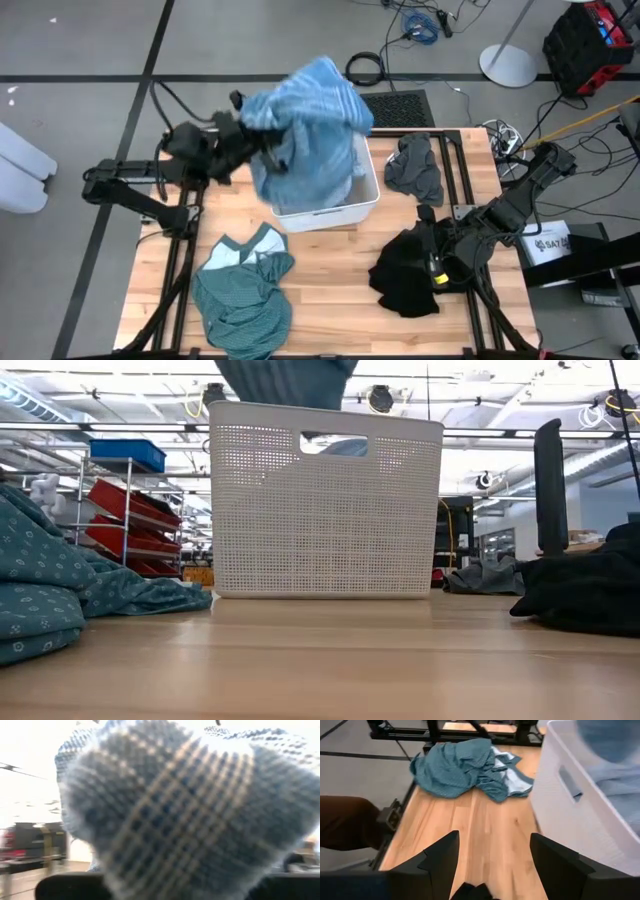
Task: Sort clothes
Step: Put the blue shirt into the white laundry bin
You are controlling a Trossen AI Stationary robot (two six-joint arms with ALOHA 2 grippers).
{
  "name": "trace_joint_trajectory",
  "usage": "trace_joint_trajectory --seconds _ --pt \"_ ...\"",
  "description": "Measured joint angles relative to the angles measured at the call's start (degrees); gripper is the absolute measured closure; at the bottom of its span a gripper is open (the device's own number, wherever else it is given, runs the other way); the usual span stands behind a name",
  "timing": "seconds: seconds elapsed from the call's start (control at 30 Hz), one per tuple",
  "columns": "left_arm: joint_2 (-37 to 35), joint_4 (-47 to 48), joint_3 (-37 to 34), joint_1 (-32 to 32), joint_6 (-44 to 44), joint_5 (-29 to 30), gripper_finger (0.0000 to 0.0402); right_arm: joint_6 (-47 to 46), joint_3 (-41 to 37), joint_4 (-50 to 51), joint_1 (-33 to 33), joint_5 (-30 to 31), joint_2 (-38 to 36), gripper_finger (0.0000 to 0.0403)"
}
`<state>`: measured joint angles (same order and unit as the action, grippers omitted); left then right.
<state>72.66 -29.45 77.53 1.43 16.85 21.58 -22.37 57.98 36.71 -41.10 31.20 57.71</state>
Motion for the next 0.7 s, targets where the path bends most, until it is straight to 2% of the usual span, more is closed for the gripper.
trace_joint_trajectory --seconds 0.2,0.37,0.5,0.7 --pt "0.1 3.9 0.1 10.8 -6.5 -0.7 0.0382 1.5 0.0 0.0 0.0 3.4 0.0 0.0172" --pt "3.1 13.5 0.2 18.6 -13.6 -7.2 0.0382 2.4 0.0 0.0 0.6 3.8 0.0 0.0172" --pt "8.1 16.5 0.2 21.8 -16.5 -13.0 0.0382 3.1 0.0 0.0 1.4 5.0 0.0 0.0172" --pt "15.4 20.9 0.2 24.5 -15.1 -13.5 0.0382 3.4 0.0 0.0 1.7 5.1 0.0 0.0172"
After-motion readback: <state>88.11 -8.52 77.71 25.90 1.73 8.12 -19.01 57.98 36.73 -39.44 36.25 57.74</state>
